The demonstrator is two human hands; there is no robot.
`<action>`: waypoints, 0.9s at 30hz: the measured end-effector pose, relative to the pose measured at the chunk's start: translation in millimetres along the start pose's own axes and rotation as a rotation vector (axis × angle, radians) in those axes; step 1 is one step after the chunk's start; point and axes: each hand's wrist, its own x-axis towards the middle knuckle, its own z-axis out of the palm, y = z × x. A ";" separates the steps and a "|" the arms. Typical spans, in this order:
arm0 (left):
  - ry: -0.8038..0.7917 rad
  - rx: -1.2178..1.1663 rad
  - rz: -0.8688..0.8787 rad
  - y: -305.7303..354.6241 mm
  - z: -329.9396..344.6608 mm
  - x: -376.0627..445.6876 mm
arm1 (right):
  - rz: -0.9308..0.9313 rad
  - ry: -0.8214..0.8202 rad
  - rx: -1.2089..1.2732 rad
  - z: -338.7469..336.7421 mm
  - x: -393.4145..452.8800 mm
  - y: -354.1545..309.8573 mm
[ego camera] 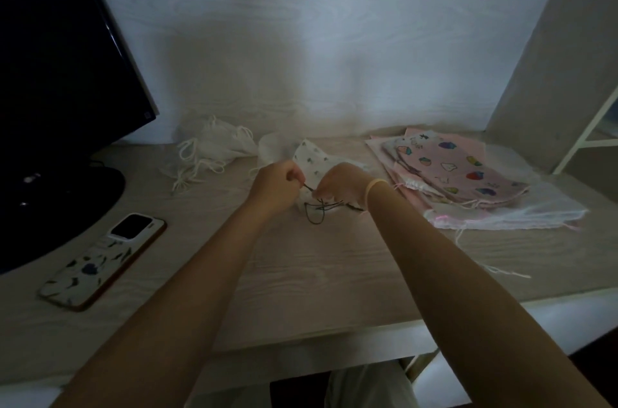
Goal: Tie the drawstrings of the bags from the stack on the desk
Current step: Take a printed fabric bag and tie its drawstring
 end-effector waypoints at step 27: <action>-0.193 0.206 0.220 5.0 9.1 -7.2 | -0.219 0.061 -0.318 -8.0 -21.5 3.7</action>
